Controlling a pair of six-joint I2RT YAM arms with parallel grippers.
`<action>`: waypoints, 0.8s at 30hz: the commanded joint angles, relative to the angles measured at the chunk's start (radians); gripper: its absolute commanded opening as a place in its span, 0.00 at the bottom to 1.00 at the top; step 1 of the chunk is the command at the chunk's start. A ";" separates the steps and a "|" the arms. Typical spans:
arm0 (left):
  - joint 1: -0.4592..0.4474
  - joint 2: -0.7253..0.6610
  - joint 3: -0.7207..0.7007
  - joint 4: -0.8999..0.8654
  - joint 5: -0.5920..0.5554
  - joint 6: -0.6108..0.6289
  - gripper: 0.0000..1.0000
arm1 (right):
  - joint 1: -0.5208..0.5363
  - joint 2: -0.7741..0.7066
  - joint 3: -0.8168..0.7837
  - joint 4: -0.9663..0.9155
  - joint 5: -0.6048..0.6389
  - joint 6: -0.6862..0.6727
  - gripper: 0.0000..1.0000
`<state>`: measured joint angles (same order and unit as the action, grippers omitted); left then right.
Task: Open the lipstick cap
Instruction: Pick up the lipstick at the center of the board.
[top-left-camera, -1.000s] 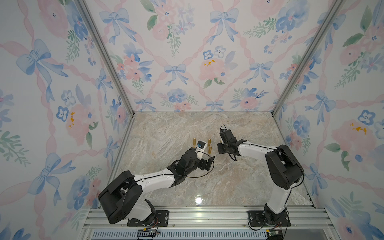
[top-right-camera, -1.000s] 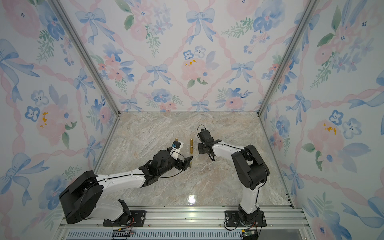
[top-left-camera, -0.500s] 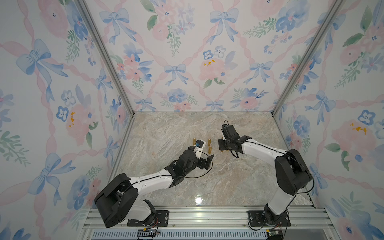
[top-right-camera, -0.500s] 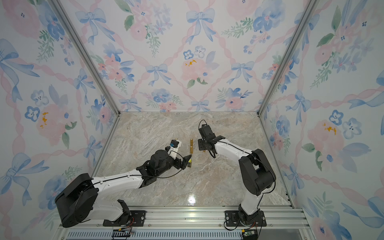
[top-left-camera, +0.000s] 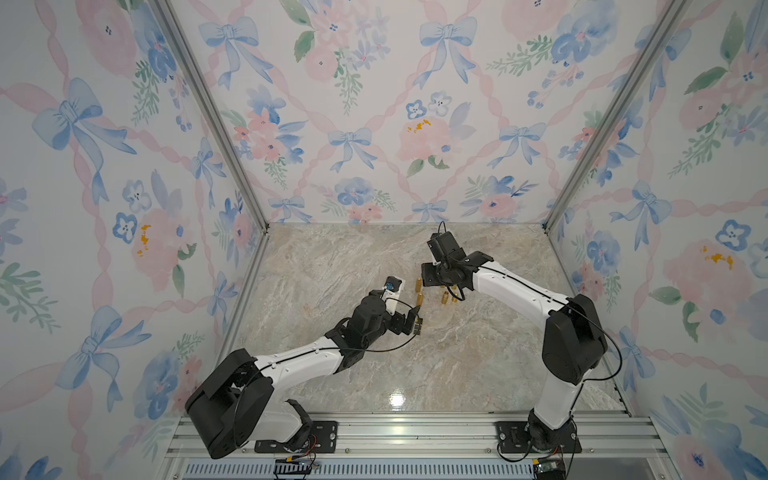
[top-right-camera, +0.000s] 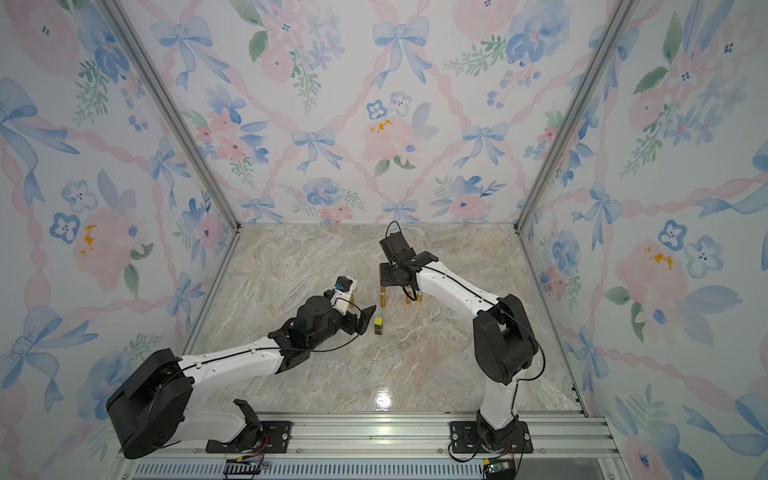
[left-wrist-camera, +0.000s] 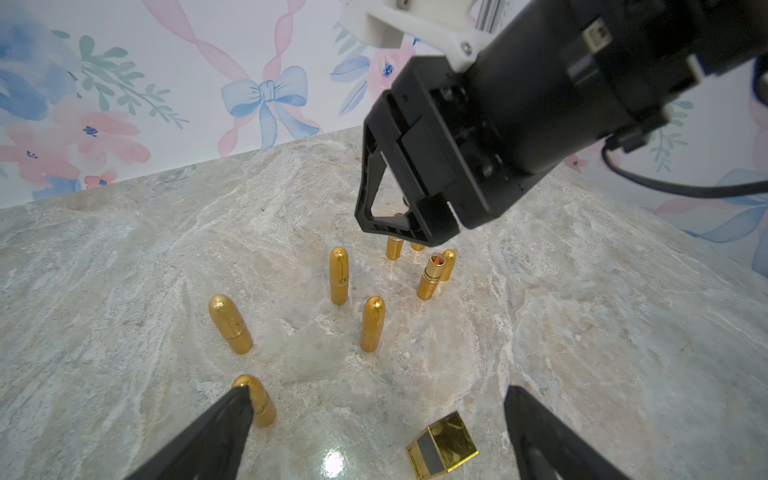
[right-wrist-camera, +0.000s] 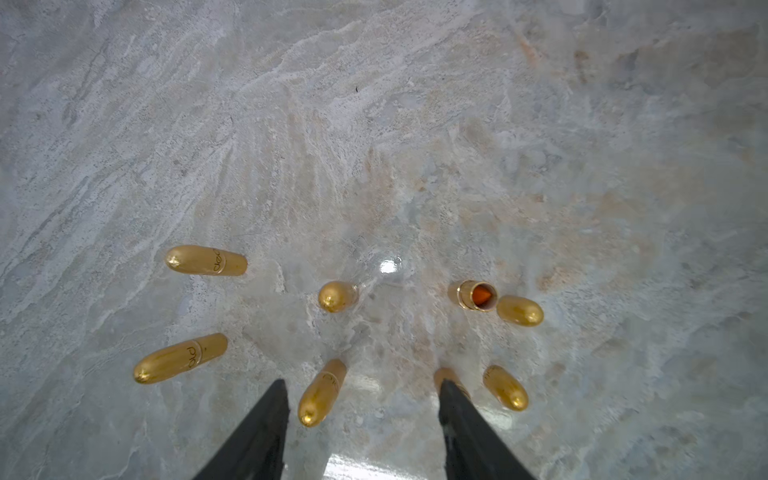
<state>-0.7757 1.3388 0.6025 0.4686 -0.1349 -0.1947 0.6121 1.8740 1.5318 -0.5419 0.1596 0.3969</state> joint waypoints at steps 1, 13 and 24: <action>0.012 0.014 0.023 -0.010 -0.009 0.017 0.98 | 0.012 0.080 0.062 -0.077 -0.005 0.045 0.59; 0.026 0.045 0.045 -0.009 -0.031 0.008 0.98 | 0.017 0.282 0.237 -0.111 -0.012 0.040 0.50; 0.036 0.043 0.042 -0.009 -0.051 0.000 0.98 | 0.015 0.370 0.300 -0.128 -0.028 0.027 0.38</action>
<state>-0.7456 1.3769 0.6250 0.4618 -0.1734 -0.1947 0.6193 2.2116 1.8042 -0.6361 0.1390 0.4274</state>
